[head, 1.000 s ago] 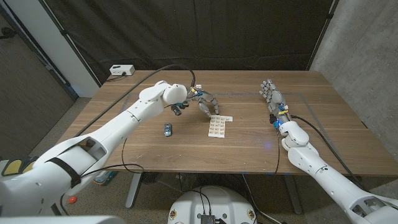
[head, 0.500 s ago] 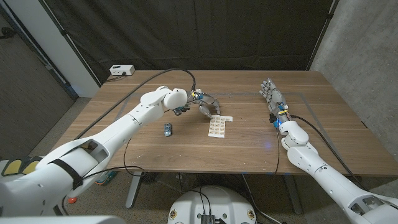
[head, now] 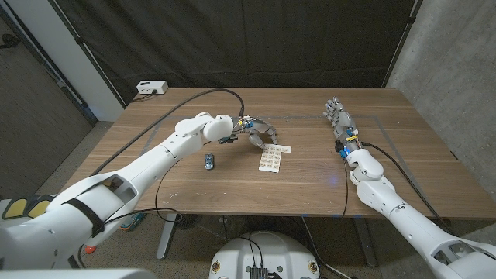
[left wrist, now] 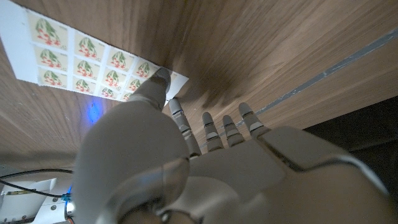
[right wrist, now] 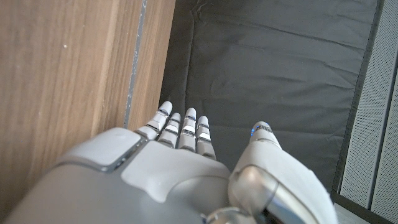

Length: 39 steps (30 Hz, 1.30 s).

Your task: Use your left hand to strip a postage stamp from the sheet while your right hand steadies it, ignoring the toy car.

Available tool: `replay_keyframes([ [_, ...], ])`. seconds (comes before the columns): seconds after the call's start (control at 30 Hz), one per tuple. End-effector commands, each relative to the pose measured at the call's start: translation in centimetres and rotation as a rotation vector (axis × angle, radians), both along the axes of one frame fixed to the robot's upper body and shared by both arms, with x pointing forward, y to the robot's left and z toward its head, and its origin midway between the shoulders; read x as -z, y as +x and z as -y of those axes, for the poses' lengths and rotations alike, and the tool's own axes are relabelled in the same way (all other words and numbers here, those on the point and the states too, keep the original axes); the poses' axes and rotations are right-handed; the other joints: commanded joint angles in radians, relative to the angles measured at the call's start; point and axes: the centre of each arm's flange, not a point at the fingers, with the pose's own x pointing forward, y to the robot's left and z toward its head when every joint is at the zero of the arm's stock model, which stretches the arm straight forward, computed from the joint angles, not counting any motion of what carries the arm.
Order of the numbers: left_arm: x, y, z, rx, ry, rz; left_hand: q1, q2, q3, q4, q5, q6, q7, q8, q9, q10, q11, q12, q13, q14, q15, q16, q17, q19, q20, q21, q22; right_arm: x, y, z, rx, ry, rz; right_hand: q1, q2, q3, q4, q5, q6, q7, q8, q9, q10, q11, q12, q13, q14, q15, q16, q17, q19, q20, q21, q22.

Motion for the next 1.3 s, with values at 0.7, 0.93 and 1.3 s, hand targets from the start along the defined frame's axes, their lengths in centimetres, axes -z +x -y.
replay_keyframes([
  [0.7, 3.0, 1.0, -2.7, -0.011, -0.046, 0.076, 0.057, 0.031, -0.032, 0.030, -0.062, 0.508, 0.178, 0.214, 0.011, 0.236, -0.043, 0.138, 0.038, 0.159, -0.075, 0.037, 0.014, 0.052, -0.024, 0.068, -0.003, -0.9, 0.3, -0.6, 0.033, -0.016, 0.000, -0.009, 0.001, -0.004, -0.006, 0.002, 0.007, -0.002, 0.002, 0.002, 0.007, -0.002, 0.004, 0.005, 0.011, -0.001, 0.005, 0.004, 0.010, -0.003, -0.007, 0.002],
  [0.93, 1.4, 0.3, -3.0, -0.013, -0.091, 0.071, -0.003, 0.059, -0.056, 0.077, -0.077, 0.300, 0.159, 0.121, -0.003, 0.197, -0.029, 0.134, 0.041, 0.152, -0.049, 0.027, 0.033, 0.023, -0.010, 0.088, 0.005, -1.4, 0.4, -0.9, 0.028, -0.021, 0.007, -0.011, 0.002, -0.004, -0.007, 0.002, 0.006, -0.003, 0.002, 0.002, 0.007, -0.004, 0.004, 0.005, 0.011, -0.002, 0.005, 0.004, 0.012, -0.004, -0.009, 0.003],
  [1.3, -1.4, -0.7, -3.6, -0.031, -0.185, 0.063, -0.238, 0.052, -0.156, 0.213, -0.074, 0.217, 0.222, 0.047, -0.013, 0.196, -0.009, 0.151, 0.029, 0.142, -0.035, -0.001, 0.050, -0.015, -0.037, 0.131, 0.027, -1.6, 0.0, -1.0, 0.024, -0.018, 0.018, -0.015, 0.002, -0.005, -0.008, 0.001, 0.005, -0.006, 0.002, 0.002, 0.007, -0.005, 0.004, 0.005, 0.012, -0.005, 0.005, 0.005, 0.011, -0.005, -0.015, 0.003],
])
